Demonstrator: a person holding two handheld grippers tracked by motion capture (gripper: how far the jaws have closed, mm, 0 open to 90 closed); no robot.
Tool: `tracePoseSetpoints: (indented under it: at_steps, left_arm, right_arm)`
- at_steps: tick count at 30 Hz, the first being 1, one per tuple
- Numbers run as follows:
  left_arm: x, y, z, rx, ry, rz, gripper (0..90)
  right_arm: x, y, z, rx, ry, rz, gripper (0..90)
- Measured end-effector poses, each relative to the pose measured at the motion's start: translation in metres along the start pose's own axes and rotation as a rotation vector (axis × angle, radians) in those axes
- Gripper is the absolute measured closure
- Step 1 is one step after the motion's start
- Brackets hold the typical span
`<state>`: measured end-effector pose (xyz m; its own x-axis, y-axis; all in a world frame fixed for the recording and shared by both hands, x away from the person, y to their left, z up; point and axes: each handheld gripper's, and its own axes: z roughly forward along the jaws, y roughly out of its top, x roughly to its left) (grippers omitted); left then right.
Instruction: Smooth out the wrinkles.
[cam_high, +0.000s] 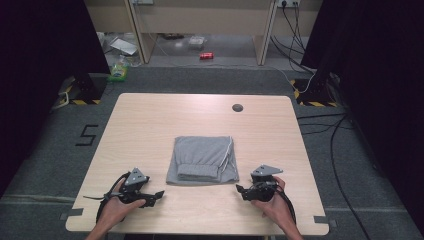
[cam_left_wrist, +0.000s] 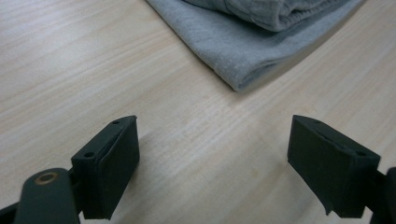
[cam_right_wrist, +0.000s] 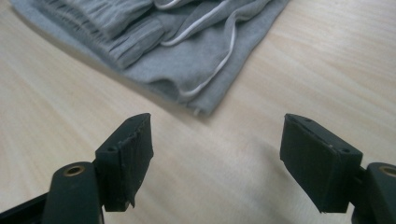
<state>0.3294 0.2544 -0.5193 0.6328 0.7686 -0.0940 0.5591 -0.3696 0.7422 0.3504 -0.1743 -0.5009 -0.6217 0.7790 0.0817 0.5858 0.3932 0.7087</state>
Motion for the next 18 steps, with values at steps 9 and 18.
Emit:
tracePoseSetpoints:
  at_steps: [9,18]
  left_arm:
    - [-0.008,-0.011,-0.005,-0.009,0.045,0.050,15.9]
    - [-0.011,-0.013,-0.007,-0.008,0.059,0.040,14.0]
  right_arm:
    - [0.011,-0.017,-0.005,0.051,-0.027,-0.048,22.1]
    - [0.019,-0.024,-0.010,0.077,-0.046,-0.076,14.6]
